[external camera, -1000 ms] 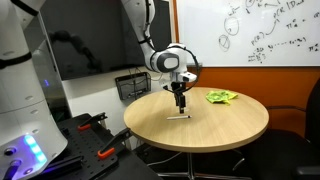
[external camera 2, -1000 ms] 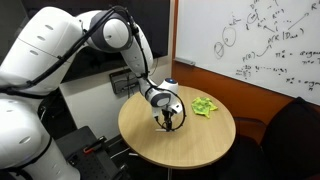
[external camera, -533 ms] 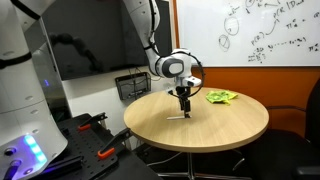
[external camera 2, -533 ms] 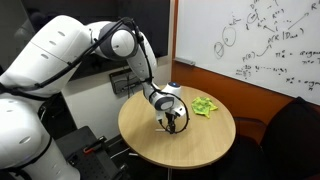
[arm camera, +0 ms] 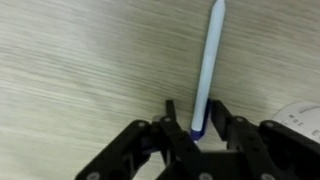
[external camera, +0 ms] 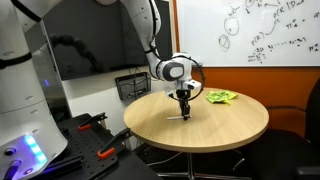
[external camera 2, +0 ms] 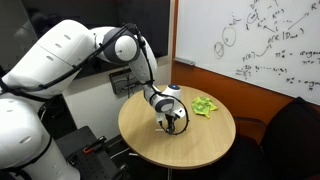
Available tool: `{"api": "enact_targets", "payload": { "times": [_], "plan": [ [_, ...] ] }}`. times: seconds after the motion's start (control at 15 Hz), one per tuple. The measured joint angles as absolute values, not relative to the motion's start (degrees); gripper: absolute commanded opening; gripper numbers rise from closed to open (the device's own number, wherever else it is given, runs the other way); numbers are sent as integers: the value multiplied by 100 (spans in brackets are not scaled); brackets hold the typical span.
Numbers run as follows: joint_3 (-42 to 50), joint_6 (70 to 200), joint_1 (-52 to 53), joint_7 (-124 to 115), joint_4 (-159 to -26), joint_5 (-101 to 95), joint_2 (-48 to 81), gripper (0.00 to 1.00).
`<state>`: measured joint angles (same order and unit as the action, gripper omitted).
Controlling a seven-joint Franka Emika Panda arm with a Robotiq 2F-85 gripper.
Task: Put the pen in the mug
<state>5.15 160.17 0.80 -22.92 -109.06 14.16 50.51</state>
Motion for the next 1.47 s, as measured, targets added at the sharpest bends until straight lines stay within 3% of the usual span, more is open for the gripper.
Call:
{"api": "enact_targets", "payload": {
  "times": [0.07,0.2,0.27,1.47],
  "plan": [
    [516,16016,89,-2292,-10895,1416,5062,5],
    [529,16016,111,-2292,-10884,1416,5071,0],
    [541,16015,126,-2292,-10875,1415,5069,4],
    [633,16705,-3,-954,-11222,910,4246,4]
  ]
}}
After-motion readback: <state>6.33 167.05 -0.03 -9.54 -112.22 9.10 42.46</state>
